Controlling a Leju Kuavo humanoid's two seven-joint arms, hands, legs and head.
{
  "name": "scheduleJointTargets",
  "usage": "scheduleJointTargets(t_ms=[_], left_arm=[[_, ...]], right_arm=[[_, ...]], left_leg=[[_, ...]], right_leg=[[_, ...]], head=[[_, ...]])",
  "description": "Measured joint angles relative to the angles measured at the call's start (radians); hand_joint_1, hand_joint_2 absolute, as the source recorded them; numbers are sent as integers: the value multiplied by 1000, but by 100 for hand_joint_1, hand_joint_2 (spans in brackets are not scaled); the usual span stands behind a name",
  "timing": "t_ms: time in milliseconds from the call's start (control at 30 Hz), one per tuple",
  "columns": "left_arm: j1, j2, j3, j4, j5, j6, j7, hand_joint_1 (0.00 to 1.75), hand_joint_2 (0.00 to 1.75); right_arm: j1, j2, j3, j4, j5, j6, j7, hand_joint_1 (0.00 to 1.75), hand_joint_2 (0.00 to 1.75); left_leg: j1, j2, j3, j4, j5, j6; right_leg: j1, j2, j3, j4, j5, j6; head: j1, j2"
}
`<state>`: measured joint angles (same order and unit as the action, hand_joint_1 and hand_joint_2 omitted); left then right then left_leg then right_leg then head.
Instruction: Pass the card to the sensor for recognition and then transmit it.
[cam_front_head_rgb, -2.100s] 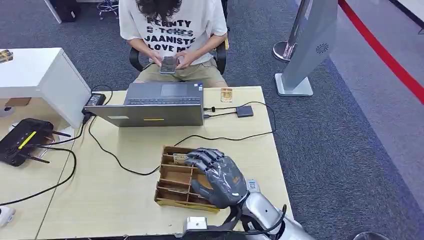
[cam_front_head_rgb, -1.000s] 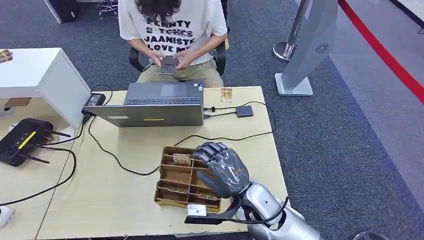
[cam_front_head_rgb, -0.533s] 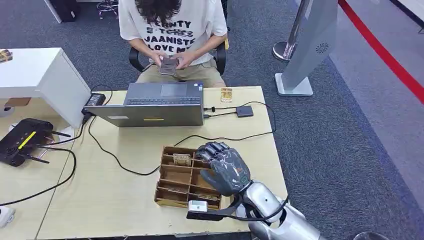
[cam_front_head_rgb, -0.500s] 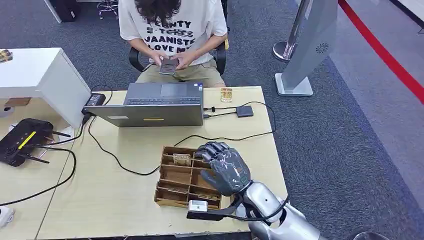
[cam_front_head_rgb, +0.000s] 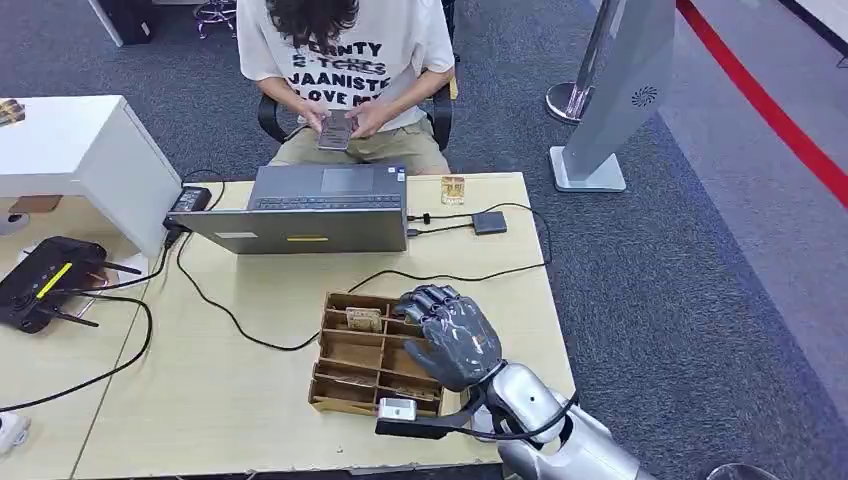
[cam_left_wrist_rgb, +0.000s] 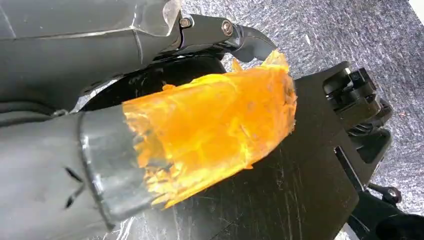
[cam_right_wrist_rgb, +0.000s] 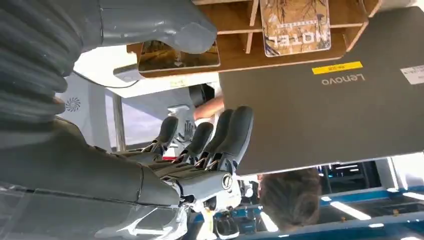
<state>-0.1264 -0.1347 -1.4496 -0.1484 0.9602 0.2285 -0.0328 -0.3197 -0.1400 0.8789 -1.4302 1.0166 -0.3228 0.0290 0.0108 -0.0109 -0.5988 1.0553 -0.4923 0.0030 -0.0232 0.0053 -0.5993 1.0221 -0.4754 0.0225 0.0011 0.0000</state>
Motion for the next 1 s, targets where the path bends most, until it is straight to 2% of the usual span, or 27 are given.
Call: scheduleJointTargets(t_ms=[367, 667, 733, 767, 800, 833, 1000], left_arm=[[-2, 0, -5, 0, -7, -5, 1, 0, 0], [-4, 0, -8, 0, -12, -7, 5, 0, 0], [-4, 0, -10, 0, -13, -7, 6, 0, 0], [-5, 0, -12, 0, -14, -7, 8, 0, 0], [-5, 0, -13, 0, -15, -7, 10, 0, 0], [-5, 0, -14, 0, -15, -7, 10, 0, 0], [-5, -1, -18, 0, -16, -7, 10, 0, 0]], right_arm=[[-7, 11, -20, 52, -3, 14, 4, 96, 175], [-18, 28, -36, 101, -3, 23, 9, 94, 175], [-21, 31, -37, 108, -3, 27, 10, 105, 175], [-23, 33, -38, 113, -3, 30, 10, 138, 175], [-24, 34, -39, 116, -3, 31, 10, 152, 175], [-28, 36, -40, 119, -2, 32, 10, 159, 175], [-45, 41, -43, 131, -1, 35, 10, 171, 175]], left_leg=[[0, 0, 0, 0, 0, 0], [0, 0, 0, 0, 0, 0], [0, 0, 0, 0, 0, 0], [0, 0, 0, 0, 0, 0], [0, 0, 0, 0, 0, 0], [0, 0, 0, 0, 0, 0], [0, 0, 0, 0, 0, 0]], right_leg=[[0, 0, 0, 0, 0, 0], [0, 0, 0, 0, 0, 0], [0, 0, 0, 0, 0, 0], [0, 0, 0, 0, 0, 0], [0, 0, 0, 0, 0, 0], [0, 0, 0, 0, 0, 0], [0, 0, 0, 0, 0, 0]], head=[[0, 0], [0, 0], [0, 0], [0, 0], [0, 0], [0, 0], [0, 0]])
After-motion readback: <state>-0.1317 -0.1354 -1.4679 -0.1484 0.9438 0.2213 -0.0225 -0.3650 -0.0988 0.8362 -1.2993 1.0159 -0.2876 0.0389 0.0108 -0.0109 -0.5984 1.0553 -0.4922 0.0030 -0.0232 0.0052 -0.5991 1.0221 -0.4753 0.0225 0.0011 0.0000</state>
